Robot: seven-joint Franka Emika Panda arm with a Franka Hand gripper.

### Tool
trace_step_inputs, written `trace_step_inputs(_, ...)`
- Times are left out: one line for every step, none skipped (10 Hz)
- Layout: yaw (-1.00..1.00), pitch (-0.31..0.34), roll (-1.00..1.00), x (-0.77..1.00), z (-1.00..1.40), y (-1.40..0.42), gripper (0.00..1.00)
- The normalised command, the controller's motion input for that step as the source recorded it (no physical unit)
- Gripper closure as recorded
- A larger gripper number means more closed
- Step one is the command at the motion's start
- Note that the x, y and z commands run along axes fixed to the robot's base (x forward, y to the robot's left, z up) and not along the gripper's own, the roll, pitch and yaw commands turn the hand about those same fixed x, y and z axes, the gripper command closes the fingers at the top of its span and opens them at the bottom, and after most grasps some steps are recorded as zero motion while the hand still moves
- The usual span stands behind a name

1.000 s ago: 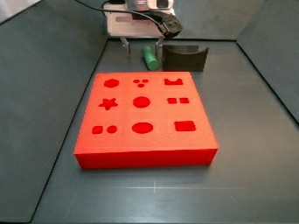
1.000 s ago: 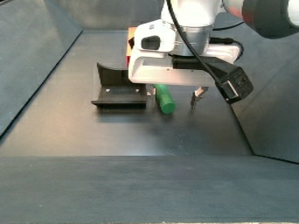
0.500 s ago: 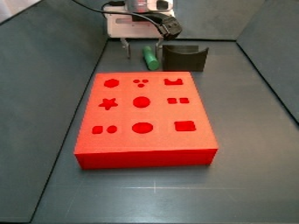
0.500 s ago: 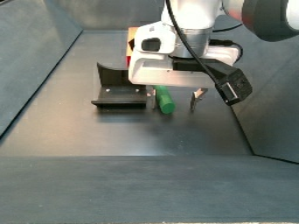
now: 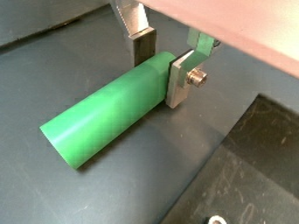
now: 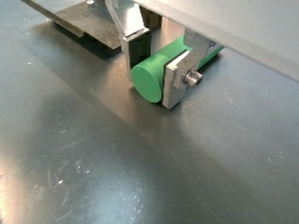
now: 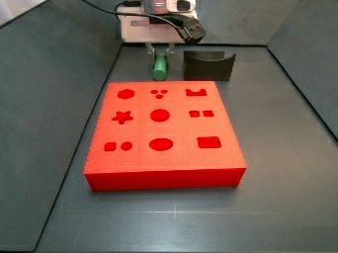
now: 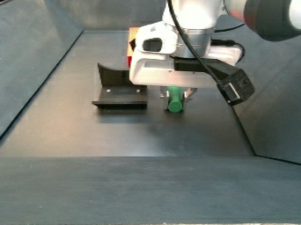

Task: Pick up the round object. Move up. Place the round object on the fixture. Regrasp the round object. Move to above the board. Insert the round object.
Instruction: Pick up the round object, then move up.

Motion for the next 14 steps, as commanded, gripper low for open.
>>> trace_step_inputs(0.00,0.000,0.00,0.00,0.00,0.00,1.00)
trace_step_inputs(0.00,0.000,0.00,0.00,0.00,0.00,1.00)
trace_step_inputs(0.00,0.000,0.00,0.00,0.00,0.00,1.00)
trace_step_inputs(0.00,0.000,0.00,0.00,0.00,0.00,1.00)
trace_step_inputs(0.00,0.000,0.00,0.00,0.00,0.00,1.00)
trace_step_inputs(0.00,0.000,0.00,0.00,0.00,0.00,1.00)
trace_step_inputs(0.00,0.000,0.00,0.00,0.00,0.00,1.00)
trace_step_inputs(0.00,0.000,0.00,0.00,0.00,0.00,1.00)
trace_step_inputs(0.00,0.000,0.00,0.00,0.83,0.00,1.00)
trace_step_inputs(0.00,-0.005,0.00,0.02,0.83,0.00,1.00)
trace_step_inputs(0.00,0.027,-0.01,0.00,0.75,-0.01,1.00)
trace_step_inputs(-0.01,0.063,-0.01,0.00,0.55,0.00,1.00)
trace_step_inputs(-0.01,0.068,-0.01,-0.01,0.46,0.00,1.00)
trace_step_inputs(-0.01,0.056,0.00,-0.01,0.24,0.00,1.00)
